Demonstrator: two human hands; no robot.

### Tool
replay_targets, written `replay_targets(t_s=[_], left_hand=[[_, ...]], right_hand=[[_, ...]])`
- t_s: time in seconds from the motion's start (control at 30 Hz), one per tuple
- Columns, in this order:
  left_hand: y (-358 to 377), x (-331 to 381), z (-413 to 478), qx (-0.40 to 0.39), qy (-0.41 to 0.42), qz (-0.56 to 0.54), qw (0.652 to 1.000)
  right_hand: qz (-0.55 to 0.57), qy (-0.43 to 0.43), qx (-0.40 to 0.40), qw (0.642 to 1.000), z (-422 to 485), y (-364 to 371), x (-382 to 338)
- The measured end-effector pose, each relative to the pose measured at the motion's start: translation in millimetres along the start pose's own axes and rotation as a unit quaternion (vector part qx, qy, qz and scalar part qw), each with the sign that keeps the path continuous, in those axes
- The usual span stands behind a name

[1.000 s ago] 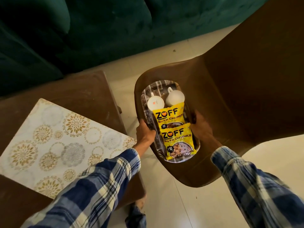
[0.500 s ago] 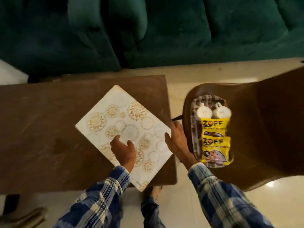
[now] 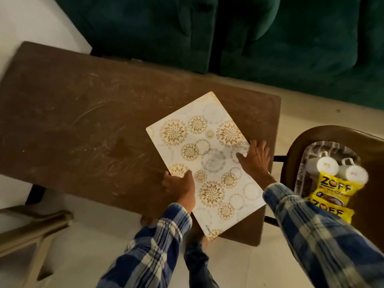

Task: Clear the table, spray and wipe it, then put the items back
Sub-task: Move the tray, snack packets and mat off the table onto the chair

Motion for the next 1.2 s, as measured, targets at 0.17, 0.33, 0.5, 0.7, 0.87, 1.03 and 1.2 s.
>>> replay_targets(t_s=[0.17, 0.33, 0.5, 0.7, 0.87, 1.03, 1.2], left_hand=[[-11.8, -7.0, 14.0, -0.014, -0.001, -0.13, 0.991], [-31.7, 6.2, 23.3, -0.069, 0.064, -0.157, 0.983], [-47.4, 39.9, 12.9, -0.123, 0.122, -0.142, 0.975], [-25.2, 98.3, -38.5, -0.207, 0.179, -0.105, 0.956], [49.1, 130.1, -119.8, -0.288, 0.228, -0.061, 0.928], [151.1, 121.3, -187.6, -0.37, 0.196, -0.048, 0.907], [227.5, 95.3, -238.2, -0.408, 0.157, -0.026, 0.899]], right_hand=[[0.01, 0.027, -0.033, 0.999, 6.1, -3.6, -0.3], [0.153, 0.064, -0.097, 0.981, -3.7, -3.6, 1.4], [0.308, 0.087, -0.145, 0.936, -22.9, -12.5, 19.7], [0.45, 0.111, -0.105, 0.88, -56.8, -65.5, 90.9], [0.501, 0.135, -0.034, 0.854, -72.2, -127.0, 194.5], [0.5, 0.193, -0.005, 0.844, -63.3, -159.1, 308.8], [0.486, 0.249, 0.008, 0.838, -41.5, -151.8, 392.9]])
Point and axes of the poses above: each hand's wrist, its own z-axis towards the middle knuckle, its own y-axis out of the palm, x = y × z, the point moved 6 cm from there along z, towards the middle knuckle, and after that the axes turned 11 degrees about y, right-handed, at the moved point
